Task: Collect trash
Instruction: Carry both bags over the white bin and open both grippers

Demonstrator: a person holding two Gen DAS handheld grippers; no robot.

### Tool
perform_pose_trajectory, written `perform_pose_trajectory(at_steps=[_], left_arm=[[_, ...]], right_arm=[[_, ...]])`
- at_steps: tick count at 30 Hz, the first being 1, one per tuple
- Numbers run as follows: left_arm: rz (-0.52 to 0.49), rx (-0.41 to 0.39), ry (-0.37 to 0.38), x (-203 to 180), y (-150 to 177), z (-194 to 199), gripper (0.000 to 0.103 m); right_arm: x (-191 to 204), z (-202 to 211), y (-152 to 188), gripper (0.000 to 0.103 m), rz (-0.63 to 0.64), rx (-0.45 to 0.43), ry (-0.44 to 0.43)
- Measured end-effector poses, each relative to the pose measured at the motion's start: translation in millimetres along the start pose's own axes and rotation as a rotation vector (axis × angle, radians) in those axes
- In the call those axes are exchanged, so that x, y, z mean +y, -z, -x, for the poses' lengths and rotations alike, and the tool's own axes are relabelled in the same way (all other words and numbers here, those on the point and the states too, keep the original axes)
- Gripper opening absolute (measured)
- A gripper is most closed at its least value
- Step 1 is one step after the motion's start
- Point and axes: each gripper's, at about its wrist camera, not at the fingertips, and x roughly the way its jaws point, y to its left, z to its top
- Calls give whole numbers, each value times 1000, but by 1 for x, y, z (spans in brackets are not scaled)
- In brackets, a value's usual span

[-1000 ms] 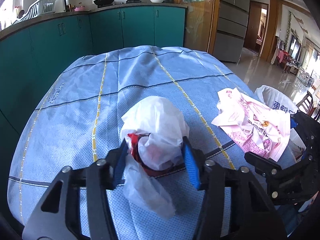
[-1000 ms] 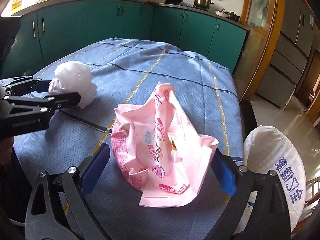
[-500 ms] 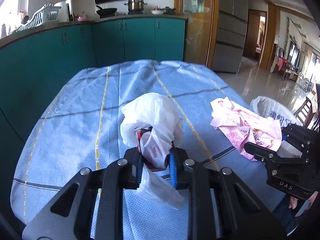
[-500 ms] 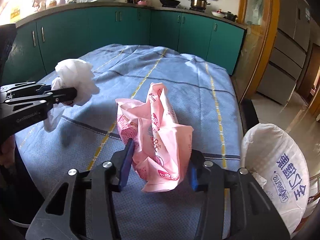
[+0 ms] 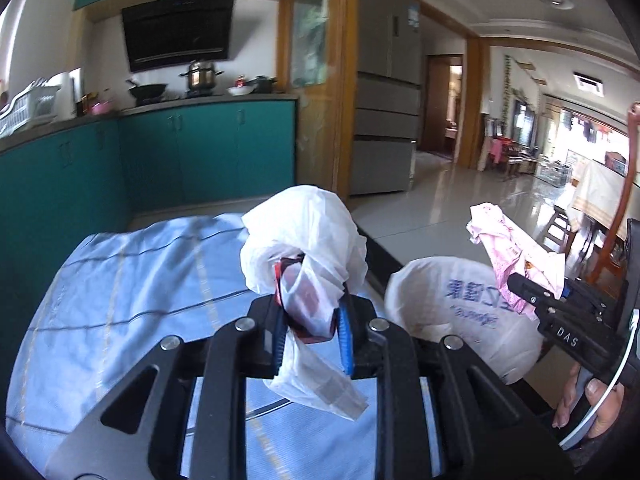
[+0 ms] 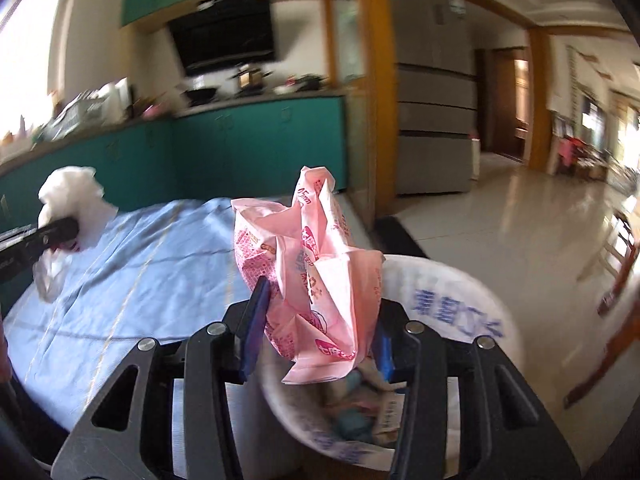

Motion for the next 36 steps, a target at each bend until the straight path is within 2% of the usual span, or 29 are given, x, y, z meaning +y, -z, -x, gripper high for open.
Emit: perform_pose_trajectory(at_steps=[4,7,12,15,22,26,30,32,34,36], left_arm=[[-35,9,118,-45,-10,-26,22],[-30,40,181,-71,-9,-52,22],[-74,78,219,-121,0,-96,22],[-79,130,243,-145,9,-126,23],[-33,252,257,-155,32,-178,26],[-10,266,263,-150,32,-185,30],[-6,250,250,-147,27,-184,42],[-11,245,244,-144,24,-179,47],[-25,228,222,-142,22,-172,61],[-30,199,199,-138,18,-161,67]], right_arm=[[-47,12,5,46,-137,-24,60],[-59,16,10,46,-148,-24,128],[-65,11,19,46,-125,19,180],[-69,8,21,45,-133,30,192],[-70,-3,23,46,-131,71,204],[-70,-12,22,46,-127,97,209],[-67,-20,18,47,-121,111,205],[-66,-23,16,52,-119,112,207],[-66,-24,17,59,-120,113,206],[-64,-29,17,61,-120,122,199]])
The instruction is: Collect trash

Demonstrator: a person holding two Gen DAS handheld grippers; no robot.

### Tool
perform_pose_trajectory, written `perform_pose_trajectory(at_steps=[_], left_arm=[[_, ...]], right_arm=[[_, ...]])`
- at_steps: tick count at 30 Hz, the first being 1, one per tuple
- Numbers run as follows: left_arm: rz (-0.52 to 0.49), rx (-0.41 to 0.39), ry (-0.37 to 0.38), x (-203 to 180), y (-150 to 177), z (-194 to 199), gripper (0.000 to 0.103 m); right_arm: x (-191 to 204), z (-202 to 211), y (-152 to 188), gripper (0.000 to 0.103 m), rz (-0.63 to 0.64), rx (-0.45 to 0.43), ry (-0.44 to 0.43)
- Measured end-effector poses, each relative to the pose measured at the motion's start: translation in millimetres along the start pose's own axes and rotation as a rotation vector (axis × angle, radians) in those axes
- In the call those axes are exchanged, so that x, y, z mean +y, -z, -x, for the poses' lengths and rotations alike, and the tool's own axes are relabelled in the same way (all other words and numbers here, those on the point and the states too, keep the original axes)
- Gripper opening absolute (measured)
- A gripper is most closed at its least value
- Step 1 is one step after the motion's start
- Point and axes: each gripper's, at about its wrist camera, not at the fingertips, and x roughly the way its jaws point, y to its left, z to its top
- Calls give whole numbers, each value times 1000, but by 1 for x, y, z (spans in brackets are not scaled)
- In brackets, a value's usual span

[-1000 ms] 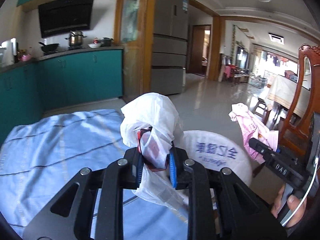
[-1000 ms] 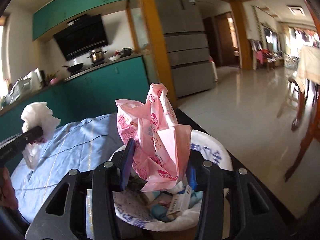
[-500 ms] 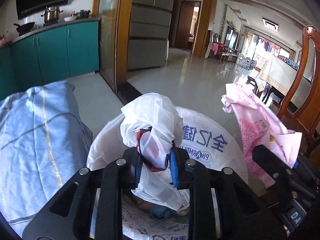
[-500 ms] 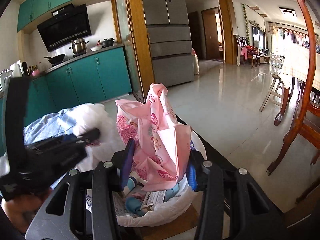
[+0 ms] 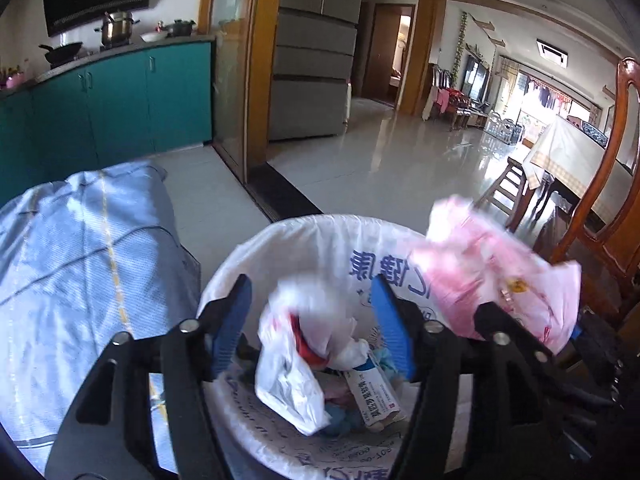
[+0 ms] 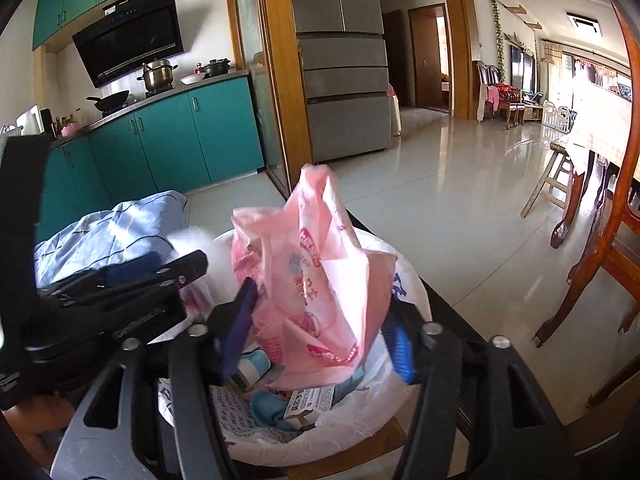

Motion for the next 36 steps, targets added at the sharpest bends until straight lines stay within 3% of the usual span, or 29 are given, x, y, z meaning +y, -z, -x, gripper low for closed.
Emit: perform_pose_trajectory(at_steps=[3,6,8,14,20,24,29,36], left_arm=[[5,-33,-37,9,0,21,69],[9,-60,-89,20,3,43,70],[9,-84,-133,31,7,62,72],[18,-145,-250,60,19,128,77],[10,-207,-352,91,47,220,89],[8,-246,-390,99,66,276,100],[51,-277,-415,108,85,333,100],[114,-342,-486,124,97,380,100]], right_arm=[[5,-10,-2,64,13,25,-7],[12,-9,-4,74,33,15,-6],[16,-2,-4,84,50,-22,-13],[21,33,2,95,63,-147,-33],[40,98,31,100,5,-149,-109],[77,153,36,100,83,-151,-116],[127,210,34,100,220,-205,-41],[169,241,44,100,283,-217,-59]])
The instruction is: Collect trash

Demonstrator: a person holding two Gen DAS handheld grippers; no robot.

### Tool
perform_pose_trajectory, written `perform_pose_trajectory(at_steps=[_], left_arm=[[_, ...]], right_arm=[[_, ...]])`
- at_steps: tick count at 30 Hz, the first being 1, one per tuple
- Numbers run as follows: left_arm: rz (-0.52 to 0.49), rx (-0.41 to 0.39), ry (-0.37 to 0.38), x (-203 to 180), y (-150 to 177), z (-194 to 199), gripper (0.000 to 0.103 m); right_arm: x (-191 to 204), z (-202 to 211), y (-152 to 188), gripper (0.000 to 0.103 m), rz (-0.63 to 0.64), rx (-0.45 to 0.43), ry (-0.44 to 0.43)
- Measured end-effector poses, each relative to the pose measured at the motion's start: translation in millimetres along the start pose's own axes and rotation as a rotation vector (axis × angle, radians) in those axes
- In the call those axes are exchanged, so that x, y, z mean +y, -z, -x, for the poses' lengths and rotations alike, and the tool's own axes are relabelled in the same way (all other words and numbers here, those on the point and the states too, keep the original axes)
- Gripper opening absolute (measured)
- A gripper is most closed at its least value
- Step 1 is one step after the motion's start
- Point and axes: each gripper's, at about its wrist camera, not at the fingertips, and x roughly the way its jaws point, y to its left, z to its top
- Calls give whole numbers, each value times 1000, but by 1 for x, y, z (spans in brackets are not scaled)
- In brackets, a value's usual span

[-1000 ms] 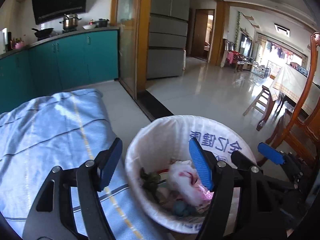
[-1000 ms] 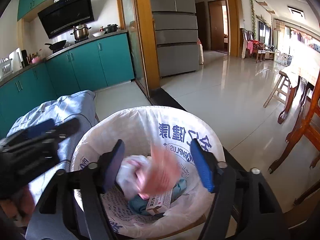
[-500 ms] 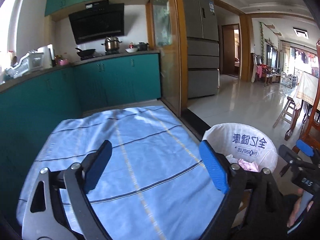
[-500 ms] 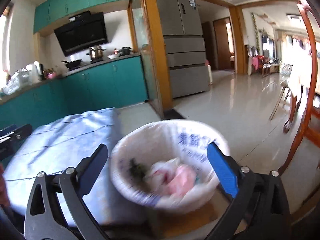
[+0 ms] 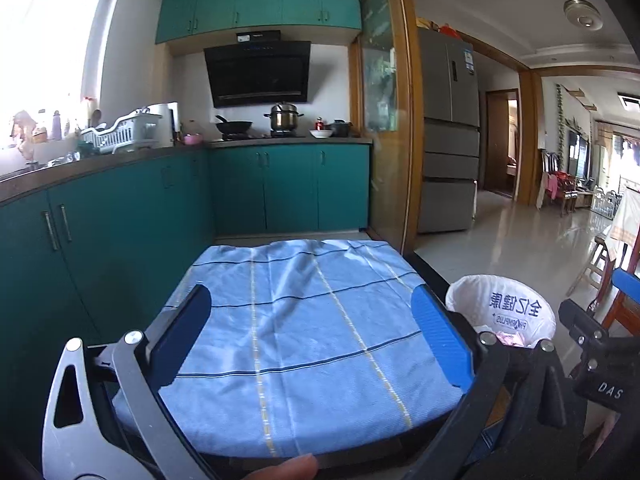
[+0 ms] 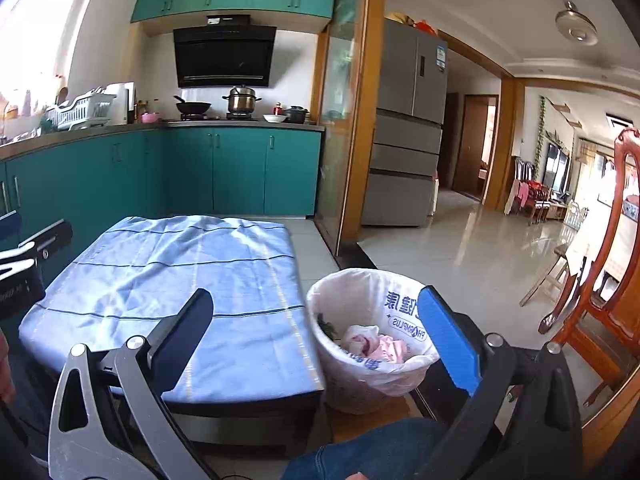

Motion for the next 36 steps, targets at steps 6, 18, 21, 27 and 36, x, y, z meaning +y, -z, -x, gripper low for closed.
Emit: perform_pose_trajectory(at_steps=[6,18,21,27,36], left_arm=[[-3,-10,-6,9,2,9,100],[-2,-13,10,9,2,17,100],[-7,-15,11,8,2,18,100],[-15,-15,12,6,2,19,100],[-24,-15,13,2,2,20,100]], right_arm=[[14,17,-4,100,19,-19,46],[19,31,-6,100,29,-37,96],[16,32,-5,100,19,-37,96],[14,36,-5,100,9,-44,103],[10,39,-4,100,-2,-48,110]])
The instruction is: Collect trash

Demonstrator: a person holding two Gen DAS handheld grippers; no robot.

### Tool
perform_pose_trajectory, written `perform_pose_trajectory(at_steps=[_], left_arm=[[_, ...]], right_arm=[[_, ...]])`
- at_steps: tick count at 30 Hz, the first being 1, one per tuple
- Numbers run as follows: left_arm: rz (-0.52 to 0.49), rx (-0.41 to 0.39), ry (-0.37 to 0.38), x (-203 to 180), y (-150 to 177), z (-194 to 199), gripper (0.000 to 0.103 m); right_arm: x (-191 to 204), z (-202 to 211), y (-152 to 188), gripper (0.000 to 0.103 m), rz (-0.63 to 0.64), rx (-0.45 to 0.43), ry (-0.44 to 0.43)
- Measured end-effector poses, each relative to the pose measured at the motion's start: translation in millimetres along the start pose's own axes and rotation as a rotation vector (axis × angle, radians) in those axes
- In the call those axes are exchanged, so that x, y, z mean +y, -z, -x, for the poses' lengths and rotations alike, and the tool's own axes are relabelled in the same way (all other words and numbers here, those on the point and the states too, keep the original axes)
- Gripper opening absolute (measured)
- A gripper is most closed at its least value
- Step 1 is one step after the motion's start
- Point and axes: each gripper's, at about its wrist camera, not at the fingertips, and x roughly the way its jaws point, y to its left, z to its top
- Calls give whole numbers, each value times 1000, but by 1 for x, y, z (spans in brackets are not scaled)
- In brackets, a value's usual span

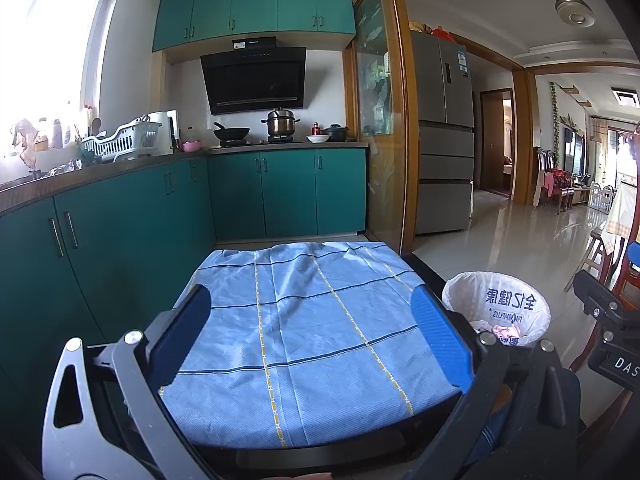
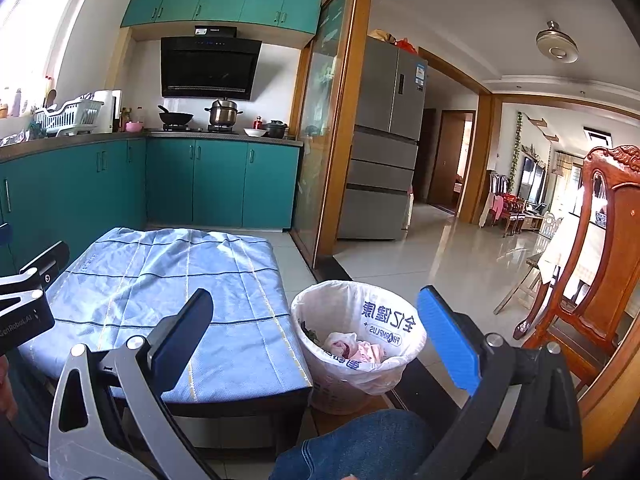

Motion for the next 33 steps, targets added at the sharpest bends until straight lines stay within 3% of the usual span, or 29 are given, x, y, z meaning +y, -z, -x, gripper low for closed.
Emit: perform_pose_trajectory(at_steps=[33], left_arm=[[-1,0,-1,0,-1,-1,100]], right_arm=[[-4,-5,0,100,-17,6,-1]])
